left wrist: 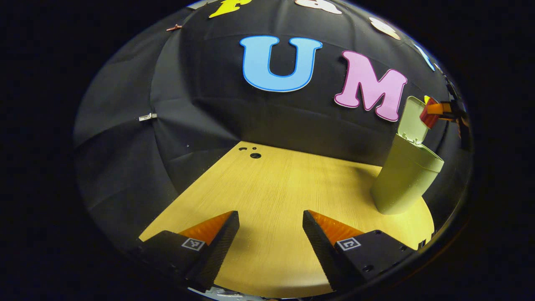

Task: Press the lid of the desktop garbage bin to open it, pick up the crumpled paper on the desktop and throw it into the bin, then pick up the pop can on the desktop and drop it into the bin, and finally close the garbage bin lid.

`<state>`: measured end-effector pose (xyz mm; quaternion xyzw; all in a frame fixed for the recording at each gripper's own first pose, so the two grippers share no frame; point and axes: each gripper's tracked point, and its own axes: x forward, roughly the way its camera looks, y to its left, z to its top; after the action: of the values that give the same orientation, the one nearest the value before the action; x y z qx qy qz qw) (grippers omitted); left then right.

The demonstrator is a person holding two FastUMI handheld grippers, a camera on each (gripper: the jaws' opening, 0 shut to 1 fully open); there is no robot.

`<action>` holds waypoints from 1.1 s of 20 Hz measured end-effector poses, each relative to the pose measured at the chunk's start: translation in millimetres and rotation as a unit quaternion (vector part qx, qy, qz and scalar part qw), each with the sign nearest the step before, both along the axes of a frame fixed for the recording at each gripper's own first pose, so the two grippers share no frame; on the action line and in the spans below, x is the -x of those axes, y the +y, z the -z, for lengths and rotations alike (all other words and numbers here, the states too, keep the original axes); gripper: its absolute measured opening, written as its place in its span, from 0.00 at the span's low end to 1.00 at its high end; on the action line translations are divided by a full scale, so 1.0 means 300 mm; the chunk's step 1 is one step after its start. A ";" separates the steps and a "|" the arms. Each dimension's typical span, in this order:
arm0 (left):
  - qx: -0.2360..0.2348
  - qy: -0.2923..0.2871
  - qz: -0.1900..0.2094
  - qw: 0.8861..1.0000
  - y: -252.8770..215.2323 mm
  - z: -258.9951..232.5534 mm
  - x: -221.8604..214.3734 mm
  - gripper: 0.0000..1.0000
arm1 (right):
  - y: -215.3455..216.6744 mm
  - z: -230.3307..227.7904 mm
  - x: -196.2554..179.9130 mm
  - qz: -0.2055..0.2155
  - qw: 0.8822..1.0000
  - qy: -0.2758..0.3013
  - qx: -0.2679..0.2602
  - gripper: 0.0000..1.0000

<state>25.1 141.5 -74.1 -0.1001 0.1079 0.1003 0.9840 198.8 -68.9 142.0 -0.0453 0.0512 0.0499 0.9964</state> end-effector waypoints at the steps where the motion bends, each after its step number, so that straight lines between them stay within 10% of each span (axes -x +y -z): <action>1: 0.006 0.000 0.000 1.000 -0.025 -0.003 -0.008 0.98 | -0.019 0.024 -0.018 0.000 1.000 0.005 0.001 0.83; 22: -0.004 0.045 0.046 0.998 -0.447 0.031 -0.105 0.96 | -0.103 0.333 -0.169 -0.037 0.996 0.079 -0.017 0.84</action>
<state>56.5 7.3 -83.3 -0.0866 0.1563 0.0596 0.9821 249.6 -99.9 42.3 -0.0261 0.1269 0.0915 0.9873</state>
